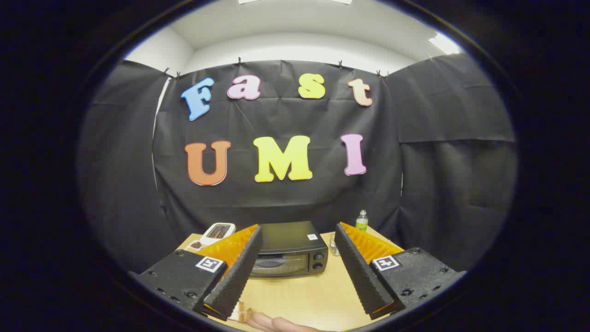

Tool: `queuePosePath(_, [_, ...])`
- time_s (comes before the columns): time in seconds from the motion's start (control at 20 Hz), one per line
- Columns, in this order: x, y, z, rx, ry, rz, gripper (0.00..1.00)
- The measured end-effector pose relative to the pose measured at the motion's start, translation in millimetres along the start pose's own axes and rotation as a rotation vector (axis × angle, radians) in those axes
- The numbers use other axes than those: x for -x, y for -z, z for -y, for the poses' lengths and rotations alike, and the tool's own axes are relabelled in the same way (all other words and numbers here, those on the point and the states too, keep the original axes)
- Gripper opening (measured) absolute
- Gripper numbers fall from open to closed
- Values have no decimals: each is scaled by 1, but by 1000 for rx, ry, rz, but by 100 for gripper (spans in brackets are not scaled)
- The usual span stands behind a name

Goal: Open the toaster oven, put the food inside, and close the toaster oven door.

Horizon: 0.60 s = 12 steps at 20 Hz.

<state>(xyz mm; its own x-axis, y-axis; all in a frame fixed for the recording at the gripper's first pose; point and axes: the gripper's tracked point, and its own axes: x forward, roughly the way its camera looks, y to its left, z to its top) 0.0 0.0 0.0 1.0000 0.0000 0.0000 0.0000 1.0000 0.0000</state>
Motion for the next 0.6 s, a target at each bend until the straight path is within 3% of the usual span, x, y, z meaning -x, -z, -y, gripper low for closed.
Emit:
queuePosePath(0.3, [-20,6,8,-17,26,9,100])
queuePosePath(0.6, [-46,20,-5,-14,-4,-29,100])
